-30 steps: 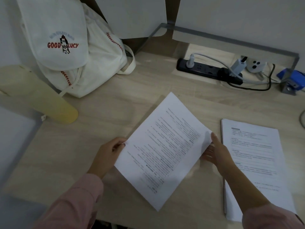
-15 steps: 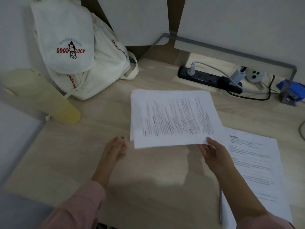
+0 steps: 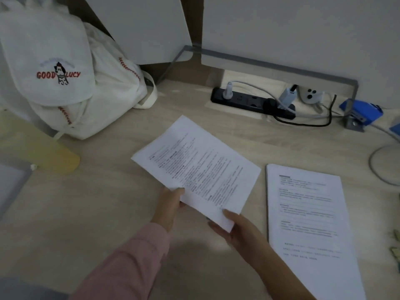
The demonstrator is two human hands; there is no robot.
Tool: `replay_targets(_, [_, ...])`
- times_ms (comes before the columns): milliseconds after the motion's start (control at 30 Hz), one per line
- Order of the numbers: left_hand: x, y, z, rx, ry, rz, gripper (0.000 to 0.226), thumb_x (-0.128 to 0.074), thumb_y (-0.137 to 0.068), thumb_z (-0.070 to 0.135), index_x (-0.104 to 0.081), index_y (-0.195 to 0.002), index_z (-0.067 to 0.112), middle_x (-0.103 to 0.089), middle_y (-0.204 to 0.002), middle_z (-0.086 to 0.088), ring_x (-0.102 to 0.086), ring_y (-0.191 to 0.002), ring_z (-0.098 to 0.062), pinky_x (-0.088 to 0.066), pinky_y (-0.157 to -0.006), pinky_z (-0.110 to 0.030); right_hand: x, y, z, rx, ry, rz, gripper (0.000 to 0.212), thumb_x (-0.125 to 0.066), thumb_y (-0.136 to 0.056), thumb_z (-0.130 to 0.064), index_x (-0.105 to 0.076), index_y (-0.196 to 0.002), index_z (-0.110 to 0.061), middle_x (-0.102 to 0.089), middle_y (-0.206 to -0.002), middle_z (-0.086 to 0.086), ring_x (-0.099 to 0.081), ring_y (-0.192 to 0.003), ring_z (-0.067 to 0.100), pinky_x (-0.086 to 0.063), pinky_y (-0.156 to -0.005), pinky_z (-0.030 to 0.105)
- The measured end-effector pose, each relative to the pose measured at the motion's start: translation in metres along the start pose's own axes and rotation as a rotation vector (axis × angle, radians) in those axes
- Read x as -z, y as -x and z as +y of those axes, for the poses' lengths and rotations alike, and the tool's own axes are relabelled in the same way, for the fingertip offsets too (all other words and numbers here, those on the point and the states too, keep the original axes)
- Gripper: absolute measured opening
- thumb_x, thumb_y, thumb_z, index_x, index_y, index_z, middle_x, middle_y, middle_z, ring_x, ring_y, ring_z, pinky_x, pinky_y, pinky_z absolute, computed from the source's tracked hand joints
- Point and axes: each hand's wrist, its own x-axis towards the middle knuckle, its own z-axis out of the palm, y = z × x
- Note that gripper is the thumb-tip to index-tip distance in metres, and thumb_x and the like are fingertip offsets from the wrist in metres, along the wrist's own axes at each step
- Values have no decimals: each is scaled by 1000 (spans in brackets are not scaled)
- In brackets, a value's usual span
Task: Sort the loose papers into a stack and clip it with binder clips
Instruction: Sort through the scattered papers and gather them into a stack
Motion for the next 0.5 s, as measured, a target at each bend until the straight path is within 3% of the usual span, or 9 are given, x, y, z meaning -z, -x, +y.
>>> replay_targets(100, [13, -1, 6, -9, -108, 31, 29, -49, -88, 4, -61, -114, 5, -67, -103, -10, -61, -87, -21, -50, -69, -28, 24, 7, -26, 146, 150, 43, 45, -56, -84, -22, -54, -127, -12, -64, -123, 8, -61, -113, 23, -49, -97, 38])
replay_targets(233, [39, 5, 10, -91, -209, 17, 28, -48, -88, -1, -58, -108, 14, -63, -99, 2, -59, -85, -10, -44, -68, -20, 36, -3, -53, 209, 203, 252, 39, -56, -87, -14, -52, -125, -11, -71, -101, 7, -67, -89, 19, -49, -76, 28])
replay_targets(400, [46, 11, 4, -120, -266, 2, 27, -50, -89, 2, -54, -107, 22, -62, -95, 5, -60, -71, 1, -44, -57, -12, 0, -13, -47, 90, 591, 144, 44, -61, -86, -12, -47, -128, -10, -66, -112, 17, -65, -95, 25, -51, -84, 28])
replay_targets(500, [38, 16, -3, -123, -230, -29, 27, -49, -91, 5, -53, -111, 22, -63, -96, 6, -62, -79, -5, -46, -62, -18, -14, -23, -26, 91, 769, 195, 45, -58, -88, -13, -44, -130, -10, -59, -109, 7, -58, -88, 13, -46, -71, 17])
